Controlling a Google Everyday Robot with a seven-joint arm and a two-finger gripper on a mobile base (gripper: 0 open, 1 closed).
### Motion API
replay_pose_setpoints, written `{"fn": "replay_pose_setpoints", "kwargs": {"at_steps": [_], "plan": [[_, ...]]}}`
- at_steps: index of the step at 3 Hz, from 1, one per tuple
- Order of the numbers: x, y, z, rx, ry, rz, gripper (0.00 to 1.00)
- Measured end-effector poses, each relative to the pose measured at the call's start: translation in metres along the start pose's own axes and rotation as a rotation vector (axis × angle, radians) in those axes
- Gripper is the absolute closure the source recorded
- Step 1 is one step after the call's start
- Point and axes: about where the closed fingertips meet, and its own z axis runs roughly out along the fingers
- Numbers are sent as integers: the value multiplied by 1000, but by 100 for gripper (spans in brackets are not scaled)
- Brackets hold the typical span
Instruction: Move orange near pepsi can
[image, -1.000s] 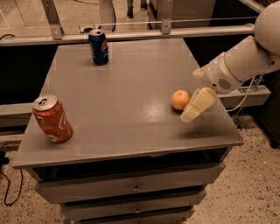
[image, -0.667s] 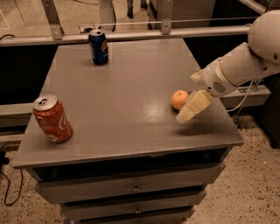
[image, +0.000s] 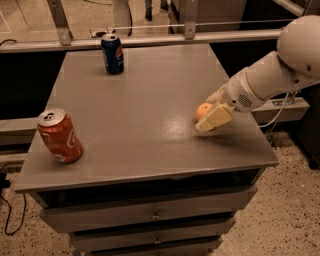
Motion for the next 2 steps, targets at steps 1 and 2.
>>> {"fn": "replay_pose_setpoints", "kwargs": {"at_steps": [1,2], "plan": [[-4,0,-5,12,-9,-3,58],[-16,-9,-31,67,-28,-36,82]]}}
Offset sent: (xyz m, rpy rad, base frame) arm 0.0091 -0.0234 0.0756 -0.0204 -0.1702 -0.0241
